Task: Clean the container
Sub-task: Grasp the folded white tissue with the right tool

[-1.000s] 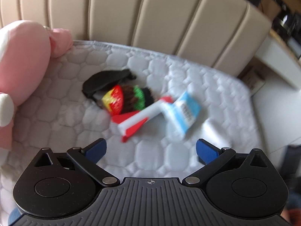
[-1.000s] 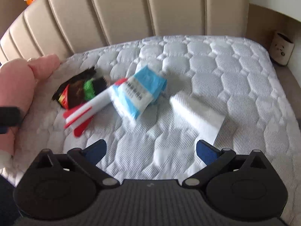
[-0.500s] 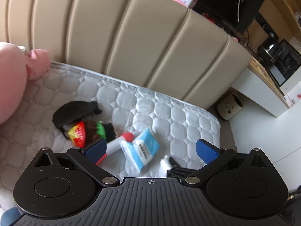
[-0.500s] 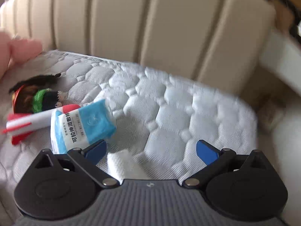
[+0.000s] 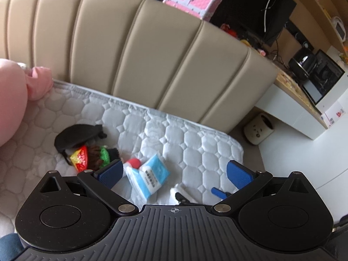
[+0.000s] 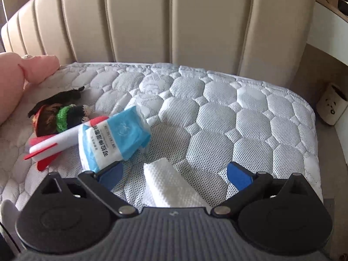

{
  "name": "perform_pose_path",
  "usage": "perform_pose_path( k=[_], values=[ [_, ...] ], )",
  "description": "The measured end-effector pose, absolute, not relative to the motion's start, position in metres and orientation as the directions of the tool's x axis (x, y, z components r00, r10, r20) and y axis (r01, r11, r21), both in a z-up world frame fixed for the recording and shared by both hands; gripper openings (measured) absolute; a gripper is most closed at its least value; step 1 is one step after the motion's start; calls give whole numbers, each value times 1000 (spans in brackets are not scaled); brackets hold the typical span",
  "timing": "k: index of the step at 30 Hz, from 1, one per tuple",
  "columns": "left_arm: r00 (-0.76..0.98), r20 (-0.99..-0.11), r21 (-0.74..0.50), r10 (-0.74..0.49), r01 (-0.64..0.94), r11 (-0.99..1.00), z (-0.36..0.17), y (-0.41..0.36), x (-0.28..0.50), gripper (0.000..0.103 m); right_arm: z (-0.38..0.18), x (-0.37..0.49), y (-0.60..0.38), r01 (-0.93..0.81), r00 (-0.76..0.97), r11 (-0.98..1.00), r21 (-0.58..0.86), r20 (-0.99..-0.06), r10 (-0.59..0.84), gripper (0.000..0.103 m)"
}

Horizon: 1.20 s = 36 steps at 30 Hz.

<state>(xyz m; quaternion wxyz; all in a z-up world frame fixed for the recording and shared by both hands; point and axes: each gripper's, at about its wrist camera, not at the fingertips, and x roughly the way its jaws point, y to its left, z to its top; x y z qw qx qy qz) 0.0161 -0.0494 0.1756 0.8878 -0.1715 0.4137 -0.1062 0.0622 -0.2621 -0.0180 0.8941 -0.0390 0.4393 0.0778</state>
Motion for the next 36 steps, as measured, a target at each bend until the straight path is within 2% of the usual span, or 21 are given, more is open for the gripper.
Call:
perform_pose_path(
  k=[10,14,17,20,22,25,27,29,31,34,35,36],
  values=[
    [651,-682,-367,-333,89,926,194,-59,3,103,-7,60,-258,-193,622,981,-8,-775,116,102],
    [663,-644,-386,-382,150,910,190,-58,5,103,-2,58,-255,-214,668,976,-45,-735,113,102],
    [665,-583,-394,-466,270,879,163,-54,17,103,1,55,-251,-231,723,967,-106,-684,98,102],
    [635,-652,-319,-414,266,910,103,-47,44,103,-3,57,-246,-231,742,960,-159,-668,68,101],
    [629,-690,-274,-359,231,933,60,-41,56,103,-6,64,-249,-240,702,965,-103,-706,99,95],
    [518,-775,-298,-361,204,932,-4,-36,73,103,-5,80,-266,-192,637,969,158,-731,245,93],
    [412,-824,-306,-390,256,917,-31,-41,84,103,-8,101,-269,-133,590,931,341,-727,351,94],
    [390,-855,-245,-343,280,928,-42,-51,91,103,-18,125,-265,-61,527,875,481,-729,437,93],
    [414,-845,-219,-339,311,925,-42,-57,91,103,-36,144,-252,8,465,858,513,-762,451,90],
    [421,-855,-138,-304,381,914,-42,-63,81,103,-62,158,-234,59,385,873,484,-818,427,79],
    [419,-859,-117,-294,398,910,-44,-63,78,103,-67,157,-232,63,367,870,489,-822,435,63],
    [414,-860,-117,-298,409,905,-44,-63,77,103,-73,156,-229,66,349,867,494,-826,443,57]
  ],
)
